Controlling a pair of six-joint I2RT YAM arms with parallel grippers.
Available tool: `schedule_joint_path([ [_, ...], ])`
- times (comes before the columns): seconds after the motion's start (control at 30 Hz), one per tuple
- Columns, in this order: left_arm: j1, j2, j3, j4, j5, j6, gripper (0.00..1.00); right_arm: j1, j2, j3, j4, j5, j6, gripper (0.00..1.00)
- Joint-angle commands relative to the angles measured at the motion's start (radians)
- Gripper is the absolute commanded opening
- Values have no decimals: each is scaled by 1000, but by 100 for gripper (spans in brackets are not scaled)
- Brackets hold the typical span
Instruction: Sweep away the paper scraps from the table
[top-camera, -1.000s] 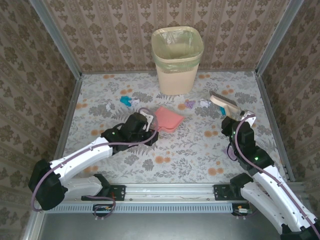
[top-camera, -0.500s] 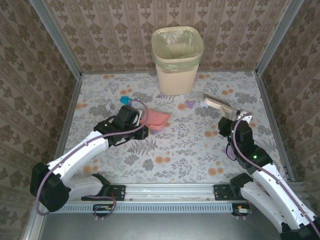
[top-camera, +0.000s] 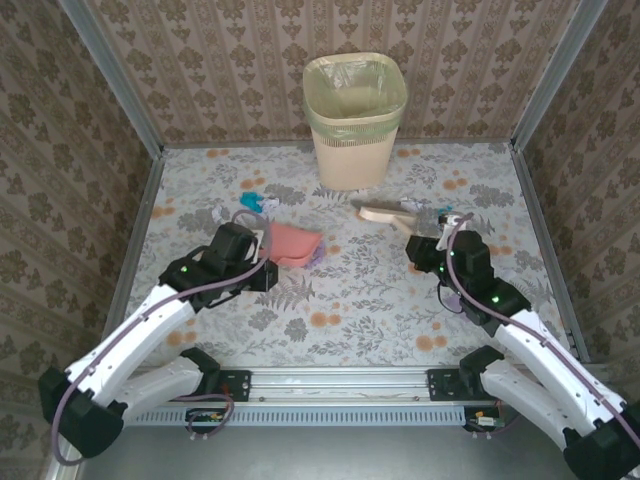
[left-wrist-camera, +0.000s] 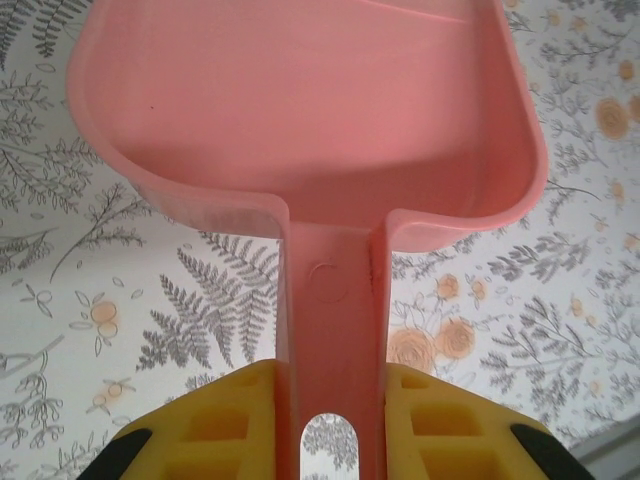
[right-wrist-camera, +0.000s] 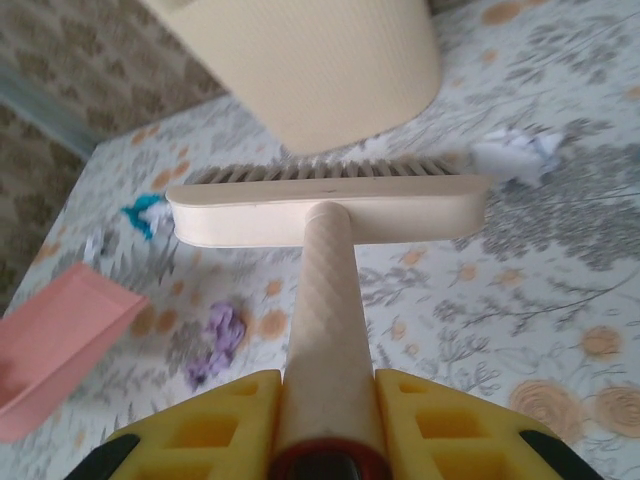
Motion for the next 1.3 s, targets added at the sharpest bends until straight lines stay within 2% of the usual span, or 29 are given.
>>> schedule_joint_path([
  [0.0, -16, -55, -13, -82, 49, -9, 0, 64, 21, 84, 33, -26, -69, 0],
  [0.1, -52, -54, -14, -142, 46, -7, 0, 123, 66, 150, -37, 25, -87, 0],
  [0.2, -131, -17, -14, -160, 18, -18, 0, 151, 113, 212, -122, 78, -75, 0],
  [0.3, -210, 41, -1, -179, -41, -36, 0, 170, 156, 256, -164, 86, -79, 0],
  [0.4, -246, 89, -10, -179, -89, -55, 0, 196, 206, 306, -208, 113, -85, 0],
  [0.57, -260, 126, -42, -145, -118, -77, 0, 237, 285, 376, -269, 197, -126, 0],
  [0.83, -260, 233, -107, -36, -136, -97, 0, 292, 429, 449, -298, 197, -150, 0],
  [1.03, -252, 289, -104, 1, -165, -81, 0, 325, 490, 482, -359, 162, -171, 0],
  [1.27, -227, 326, -118, 58, -167, -37, 0, 328, 464, 486, -430, 30, -173, 0],
])
